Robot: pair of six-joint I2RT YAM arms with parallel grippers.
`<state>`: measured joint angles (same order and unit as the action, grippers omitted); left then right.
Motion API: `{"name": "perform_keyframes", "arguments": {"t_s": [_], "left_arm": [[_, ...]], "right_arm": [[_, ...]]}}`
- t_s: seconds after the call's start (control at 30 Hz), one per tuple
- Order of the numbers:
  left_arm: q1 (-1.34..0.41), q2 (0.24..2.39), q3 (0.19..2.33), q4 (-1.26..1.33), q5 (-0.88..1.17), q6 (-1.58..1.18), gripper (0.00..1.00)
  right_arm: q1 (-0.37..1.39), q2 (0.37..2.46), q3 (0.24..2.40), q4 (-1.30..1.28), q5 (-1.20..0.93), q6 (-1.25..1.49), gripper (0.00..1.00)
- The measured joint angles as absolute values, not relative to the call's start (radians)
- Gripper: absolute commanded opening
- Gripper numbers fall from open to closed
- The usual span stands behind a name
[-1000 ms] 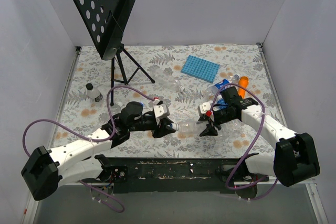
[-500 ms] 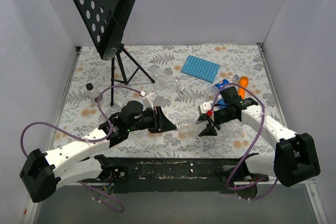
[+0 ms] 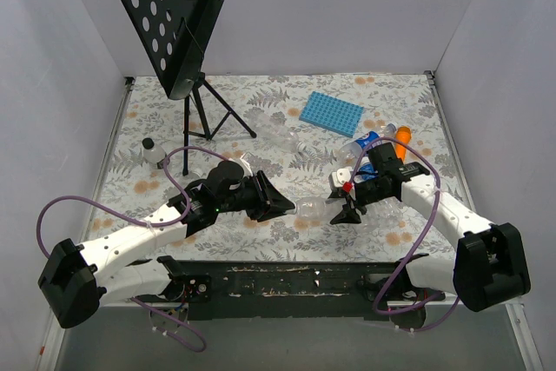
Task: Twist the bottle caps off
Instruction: Unscrew the bottle cap from the plastic bottle.
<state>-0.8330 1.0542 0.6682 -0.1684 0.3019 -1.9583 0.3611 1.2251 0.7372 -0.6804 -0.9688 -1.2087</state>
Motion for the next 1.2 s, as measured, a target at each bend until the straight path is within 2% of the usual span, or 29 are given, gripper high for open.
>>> {"name": "perform_keyframes", "arguments": {"t_s": [0.13, 0.33, 0.4, 0.53, 0.67, 0.93, 1.2], "left_arm": [[-0.833, 1.055, 0.671, -0.176, 0.300, -1.972, 0.00], [-0.833, 1.055, 0.669, -0.174, 0.295, -1.980, 0.32], [-0.833, 1.053, 0.665, -0.171, 0.292, -1.982, 0.46], [-0.833, 1.039, 0.653, -0.144, 0.284, -1.956, 0.80], [-0.833, 1.002, 0.639, -0.130, 0.279, -1.895, 0.97], [-0.833, 0.885, 0.628, -0.191, 0.223, -1.687, 0.98], [-0.832, 0.825, 0.629, -0.249, 0.184, -1.281, 0.98]], "right_arm": [[0.361, 1.223, 0.737, -0.680, -0.967, -1.209, 0.07], [0.361, 1.223, 0.737, -0.680, -0.967, -1.209, 0.07], [0.361, 1.223, 0.737, -0.680, -0.966, -1.209, 0.07], [0.362, 1.223, 0.737, -0.682, -0.955, -1.209, 0.07], [0.362, 1.224, 0.737, -0.682, -0.945, -1.210, 0.07], [0.362, 1.234, 0.737, -0.682, -0.944, -1.210, 0.07], [0.362, 1.234, 0.737, -0.683, -0.944, -1.210, 0.07]]}}
